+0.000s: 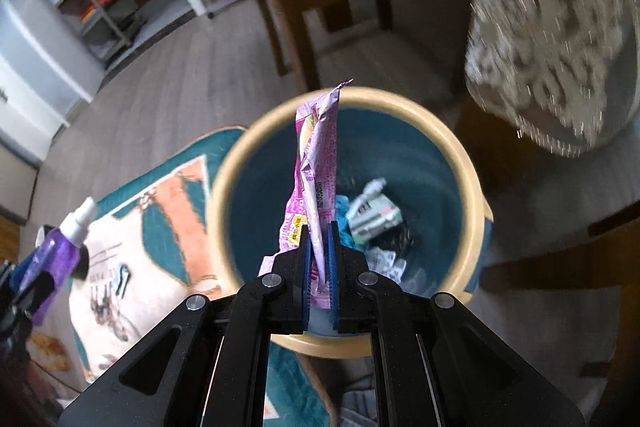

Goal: Collect trash
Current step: 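Carry bottle and wrapper over the teal bin and open both grippers, then move both open grippers back over the cushion, then grasp the red-and-white packet with the left gripper while the right grasps the silver blister pack, then carry packet and blister pack over the teal bin and open both grippers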

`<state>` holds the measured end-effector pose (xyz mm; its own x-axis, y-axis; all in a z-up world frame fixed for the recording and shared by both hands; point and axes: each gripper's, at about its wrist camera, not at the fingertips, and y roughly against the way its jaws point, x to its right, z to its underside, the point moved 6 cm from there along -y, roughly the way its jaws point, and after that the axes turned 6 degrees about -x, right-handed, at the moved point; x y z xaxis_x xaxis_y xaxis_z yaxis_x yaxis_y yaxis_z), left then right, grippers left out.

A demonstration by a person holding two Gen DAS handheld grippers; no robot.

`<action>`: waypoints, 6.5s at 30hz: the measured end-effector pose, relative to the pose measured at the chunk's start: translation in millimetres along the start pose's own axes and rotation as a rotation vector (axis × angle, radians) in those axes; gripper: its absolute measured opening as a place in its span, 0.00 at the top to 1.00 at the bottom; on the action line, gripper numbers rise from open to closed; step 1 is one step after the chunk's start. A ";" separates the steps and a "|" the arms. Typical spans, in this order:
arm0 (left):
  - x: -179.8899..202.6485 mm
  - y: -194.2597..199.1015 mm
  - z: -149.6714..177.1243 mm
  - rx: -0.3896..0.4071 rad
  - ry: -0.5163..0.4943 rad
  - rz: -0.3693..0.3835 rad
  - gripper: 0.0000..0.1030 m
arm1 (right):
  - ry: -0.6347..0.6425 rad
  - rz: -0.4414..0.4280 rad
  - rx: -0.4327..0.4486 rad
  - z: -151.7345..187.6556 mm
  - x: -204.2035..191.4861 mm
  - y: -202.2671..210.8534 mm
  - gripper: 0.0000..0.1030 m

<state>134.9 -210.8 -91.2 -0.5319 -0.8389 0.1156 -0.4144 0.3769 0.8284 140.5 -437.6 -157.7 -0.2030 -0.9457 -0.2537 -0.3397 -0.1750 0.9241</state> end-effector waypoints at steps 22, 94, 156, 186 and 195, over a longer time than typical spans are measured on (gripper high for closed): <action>39.4 -63.7 -37.0 -0.014 -0.048 -0.044 0.35 | -0.035 0.019 0.010 -10.8 13.4 -8.7 0.53; -108.0 11.2 230.4 -0.241 0.142 -0.250 0.84 | 0.236 -0.042 -0.103 83.5 -246.9 -62.1 0.15; -49.4 29.1 45.6 0.080 0.092 -0.176 0.91 | 0.142 0.067 0.266 -21.4 -85.3 54.7 0.95; 54.0 -58.4 -31.1 0.052 -0.134 -0.173 0.38 | -0.069 -0.022 0.215 -50.0 4.6 28.6 0.46; 44.8 37.5 -8.3 0.132 -0.149 -0.184 0.21 | -0.017 0.038 0.256 -20.5 -31.2 69.6 0.41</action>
<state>101.7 -237.5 -50.3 -0.5380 -0.8343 -0.1202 -0.6017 0.2802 0.7480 142.0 -425.9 -79.6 -0.2350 -0.9451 -0.2272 -0.5522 -0.0625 0.8313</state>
